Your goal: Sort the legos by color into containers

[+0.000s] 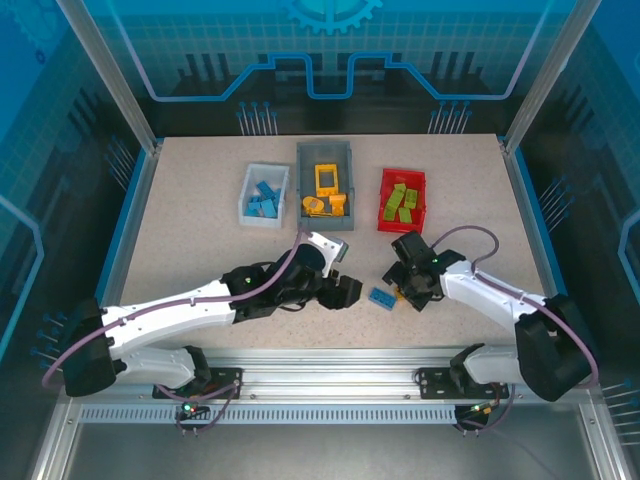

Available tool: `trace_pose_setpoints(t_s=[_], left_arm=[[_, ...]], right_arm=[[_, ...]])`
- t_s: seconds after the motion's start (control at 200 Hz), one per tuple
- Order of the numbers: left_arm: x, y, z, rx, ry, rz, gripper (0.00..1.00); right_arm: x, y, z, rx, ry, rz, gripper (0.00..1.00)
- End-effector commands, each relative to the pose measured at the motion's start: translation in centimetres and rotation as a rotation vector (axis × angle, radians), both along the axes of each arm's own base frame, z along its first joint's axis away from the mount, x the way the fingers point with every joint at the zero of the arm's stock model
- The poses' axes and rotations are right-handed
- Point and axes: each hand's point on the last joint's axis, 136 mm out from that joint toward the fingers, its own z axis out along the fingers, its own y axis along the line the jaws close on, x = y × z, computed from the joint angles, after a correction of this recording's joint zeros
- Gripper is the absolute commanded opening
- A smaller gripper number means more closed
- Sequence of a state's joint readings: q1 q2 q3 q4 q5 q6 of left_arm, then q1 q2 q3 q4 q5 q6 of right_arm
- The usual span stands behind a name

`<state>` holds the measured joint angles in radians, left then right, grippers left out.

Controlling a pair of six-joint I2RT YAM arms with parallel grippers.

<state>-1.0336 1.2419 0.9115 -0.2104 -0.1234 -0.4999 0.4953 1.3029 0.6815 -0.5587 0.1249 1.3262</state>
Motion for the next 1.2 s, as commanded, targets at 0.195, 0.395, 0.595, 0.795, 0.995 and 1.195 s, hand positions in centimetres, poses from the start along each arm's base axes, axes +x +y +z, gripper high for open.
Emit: trace_pose_setpoints(t_s=[0.195,0.395,0.595,0.795,0.995,1.195], left_arm=[[-0.1,-0.4,1.5,-0.049,-0.019,0.003,0.71],[0.0,-0.5,1.7,-0.053,-0.025,0.003,0.71],[0.5,0.1,2.4,-0.056,-0.047,0.043,0.70],[2.3,3.7,5.6,-0.046,-0.125,0.232,0.70],[3.5,8.9,9.0,-0.020,-0.201,0.457,0.71],[4.8,12.2,9.5,0.032,-0.167,0.592,0.71]], right_arm=[[-0.3,-1.3,-2.5,0.024,0.071,-0.111,0.61],[0.2,-1.7,-3.1,0.006,0.076,-0.114,0.47],[0.1,-2.0,-1.5,-0.018,0.024,-0.094,0.28],[2.0,-1.2,6.5,-0.156,-0.240,0.081,0.24],[7.9,7.5,14.0,-0.196,-0.489,0.497,0.24],[14.5,13.9,13.8,-0.296,-0.431,0.723,0.24]])
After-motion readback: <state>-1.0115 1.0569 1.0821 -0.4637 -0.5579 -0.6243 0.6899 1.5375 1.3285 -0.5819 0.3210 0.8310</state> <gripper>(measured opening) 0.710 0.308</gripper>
